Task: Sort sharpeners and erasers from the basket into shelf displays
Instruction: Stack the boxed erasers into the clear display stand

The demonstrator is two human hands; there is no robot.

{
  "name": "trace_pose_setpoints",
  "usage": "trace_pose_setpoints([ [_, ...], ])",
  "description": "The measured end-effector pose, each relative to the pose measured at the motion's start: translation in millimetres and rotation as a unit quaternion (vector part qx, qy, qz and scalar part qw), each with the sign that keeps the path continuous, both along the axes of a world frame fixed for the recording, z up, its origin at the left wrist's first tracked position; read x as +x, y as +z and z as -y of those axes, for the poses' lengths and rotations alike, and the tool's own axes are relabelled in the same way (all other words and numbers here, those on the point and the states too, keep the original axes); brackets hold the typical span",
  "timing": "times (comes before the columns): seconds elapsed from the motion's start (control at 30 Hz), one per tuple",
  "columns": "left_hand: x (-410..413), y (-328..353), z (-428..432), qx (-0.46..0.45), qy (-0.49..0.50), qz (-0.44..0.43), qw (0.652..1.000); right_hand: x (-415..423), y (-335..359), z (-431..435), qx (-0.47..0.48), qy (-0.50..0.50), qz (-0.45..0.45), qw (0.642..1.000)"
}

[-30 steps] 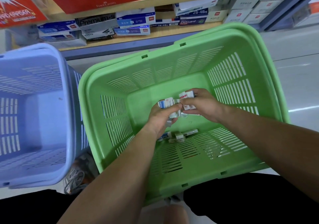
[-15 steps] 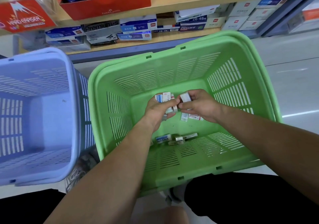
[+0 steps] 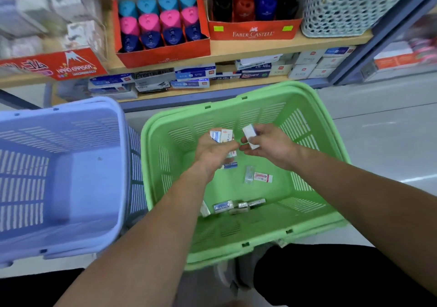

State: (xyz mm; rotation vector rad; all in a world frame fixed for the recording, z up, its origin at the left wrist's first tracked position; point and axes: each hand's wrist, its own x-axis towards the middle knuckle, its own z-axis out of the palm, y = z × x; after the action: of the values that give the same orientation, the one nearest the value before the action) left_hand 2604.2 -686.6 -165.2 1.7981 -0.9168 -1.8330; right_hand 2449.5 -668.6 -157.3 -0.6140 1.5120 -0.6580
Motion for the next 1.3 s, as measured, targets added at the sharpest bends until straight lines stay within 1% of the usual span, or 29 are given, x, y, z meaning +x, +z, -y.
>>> trace_pose_setpoints([
  [0.13, 17, 55, 2, -0.077, -0.083, 0.018, 0.993, -1, 62, -13, -0.063, 0.055, -0.038, 0.996],
  [0.2, 32, 89, 0, -0.123, -0.124, 0.032, 0.984, 2, 96, -24, -0.088, 0.071, -0.054, 0.992],
  [0.27, 50, 127, -1, -0.173, -0.154, 0.057, 0.971, 10, 131, -35, -0.110, 0.079, -0.050, 0.989],
  [0.37, 78, 184, -6, -0.229, -0.176, 0.071, 0.955, 26, 180, -50, -0.149, 0.060, -0.003, 0.987],
  [0.47, 106, 234, -14, -0.268, -0.178, 0.056, 0.945, 46, 226, -61, -0.186, 0.050, 0.037, 0.981],
  [0.63, 146, 290, -33, -0.321, -0.185, 0.034, 0.928, 81, 279, -66, -0.218, 0.065, 0.099, 0.969],
  [0.73, 166, 301, -37, -0.349, -0.158, 0.042, 0.923, 100, 290, -55, -0.263, 0.055, 0.100, 0.958],
  [0.83, 181, 300, -38, -0.365, -0.104, 0.033, 0.924, 119, 288, -37, -0.292, 0.016, 0.135, 0.947],
  [0.93, 194, 288, -37, -0.362, -0.048, 0.013, 0.931, 133, 280, -22, -0.281, -0.009, 0.178, 0.943],
  [1.03, 202, 276, -27, -0.350, -0.009, 0.000, 0.937, 139, 274, -10, -0.259, -0.006, 0.188, 0.947],
  [1.13, 200, 271, -14, -0.353, -0.006, -0.006, 0.936, 144, 266, 5, -0.247, -0.005, 0.182, 0.952],
  [1.3, 190, 262, 7, -0.348, -0.015, -0.010, 0.937, 151, 251, 27, -0.243, 0.007, 0.143, 0.959],
])
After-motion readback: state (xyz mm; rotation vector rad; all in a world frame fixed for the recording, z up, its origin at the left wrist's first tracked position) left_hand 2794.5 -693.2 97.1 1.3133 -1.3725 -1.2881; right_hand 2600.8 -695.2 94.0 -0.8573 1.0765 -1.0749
